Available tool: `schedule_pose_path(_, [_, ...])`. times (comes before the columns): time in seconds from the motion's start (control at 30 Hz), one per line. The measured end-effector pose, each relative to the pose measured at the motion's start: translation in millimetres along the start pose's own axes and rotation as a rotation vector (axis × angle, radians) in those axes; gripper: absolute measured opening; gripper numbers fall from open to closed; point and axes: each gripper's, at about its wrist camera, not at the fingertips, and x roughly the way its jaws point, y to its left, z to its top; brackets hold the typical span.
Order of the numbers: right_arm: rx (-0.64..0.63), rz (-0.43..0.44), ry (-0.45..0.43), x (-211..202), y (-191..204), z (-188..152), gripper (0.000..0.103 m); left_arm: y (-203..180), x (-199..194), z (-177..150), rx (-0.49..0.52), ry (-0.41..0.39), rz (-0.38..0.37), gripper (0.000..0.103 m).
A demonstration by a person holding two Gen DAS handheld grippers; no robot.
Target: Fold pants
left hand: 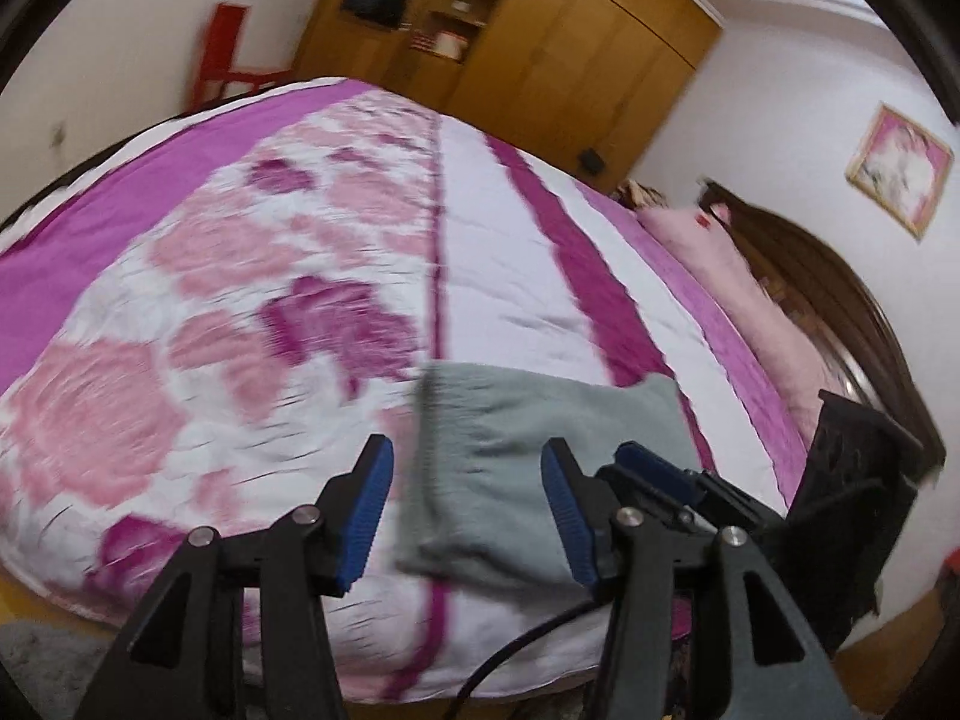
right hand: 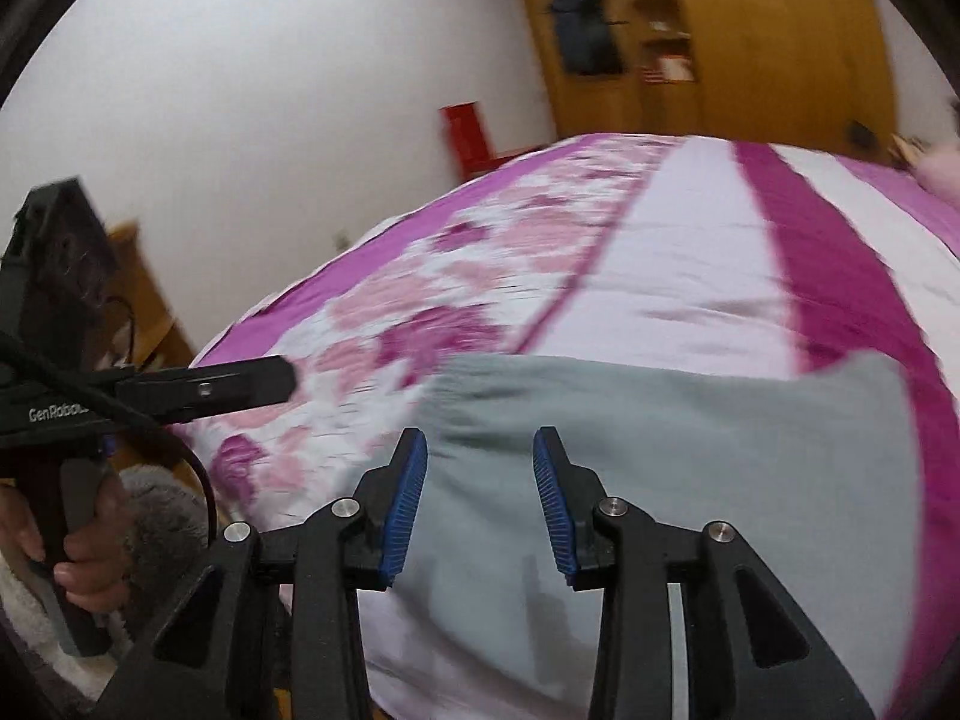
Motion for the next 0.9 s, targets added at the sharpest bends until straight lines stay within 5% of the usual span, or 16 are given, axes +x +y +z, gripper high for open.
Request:
schedule_pose_path(0.17, [0.152,-0.005,-0.044,-45.0,-67.4,-11.5,0.022,-53.2,36.8,-3.2,0.117,0.032,-0.019,0.053])
schedule_pose_path(0.3, [0.265,0.062,-0.047,-61.8,-102.0,-30.3,0.018,-74.9,66.0,-20.1,0.220,0.021,0.099,0.042])
schedule_pose_path(0.53, [0.412,0.074,-0.010,-61.0,-144.0,-66.2,0.018,-51.1,95.0,-36.2,0.182,0.122,0.185,0.039])
schedule_pose_path(0.9, [0.514,0.100,-0.020,-85.0,-170.1,-105.0,0.003,-36.5,91.6,-44.3,0.189,0.119,0.146,0.038])
